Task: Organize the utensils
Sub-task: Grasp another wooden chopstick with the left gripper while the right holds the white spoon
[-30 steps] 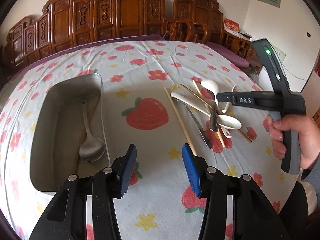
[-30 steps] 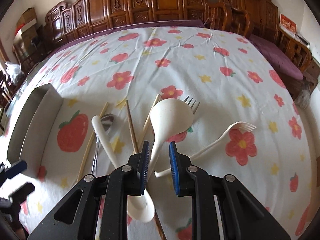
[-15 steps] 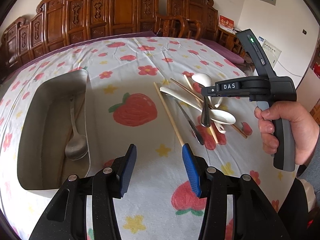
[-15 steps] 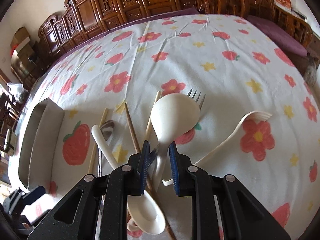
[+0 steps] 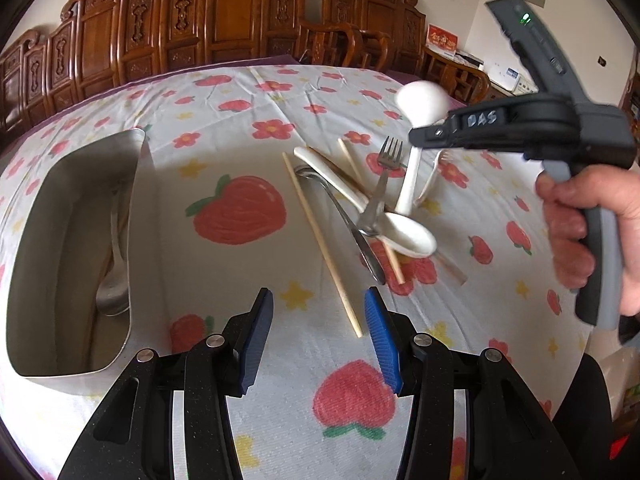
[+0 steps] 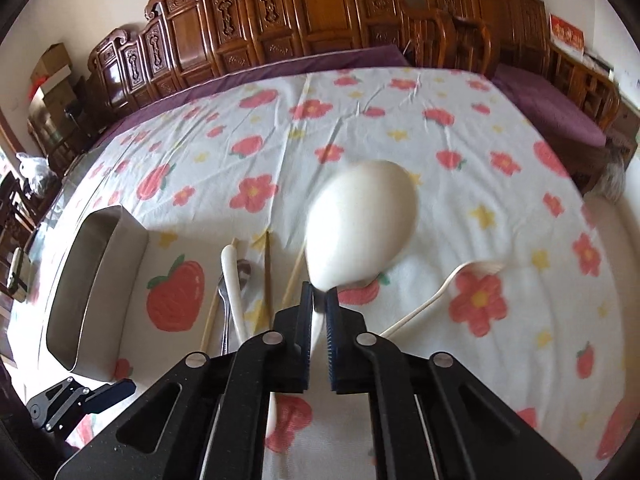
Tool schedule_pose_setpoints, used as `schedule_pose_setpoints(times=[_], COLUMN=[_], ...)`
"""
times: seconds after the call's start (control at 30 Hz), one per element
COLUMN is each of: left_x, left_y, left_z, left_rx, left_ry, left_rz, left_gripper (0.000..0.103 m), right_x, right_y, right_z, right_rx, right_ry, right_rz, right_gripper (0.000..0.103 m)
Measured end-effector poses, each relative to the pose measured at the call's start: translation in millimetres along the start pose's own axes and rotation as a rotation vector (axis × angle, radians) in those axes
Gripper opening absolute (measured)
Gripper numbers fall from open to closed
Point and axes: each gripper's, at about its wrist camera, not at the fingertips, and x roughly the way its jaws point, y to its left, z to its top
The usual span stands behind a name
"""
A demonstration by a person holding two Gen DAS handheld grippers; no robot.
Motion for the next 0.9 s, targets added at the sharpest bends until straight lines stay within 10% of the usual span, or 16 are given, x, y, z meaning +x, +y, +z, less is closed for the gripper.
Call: schedule_pose_setpoints(times=[0.9], left_x=[31], left_y=[-14], left_z=[4], left_rx=[0.005], left_ry=[0.068], left_rz=[0.023], left_gripper=[0.032], right_x=[-70], right_y=[-9], right_z=[6], right_rx=[-0.12], right_ry=[-0.033], right_rz=[-0.037], right_gripper=[0.004])
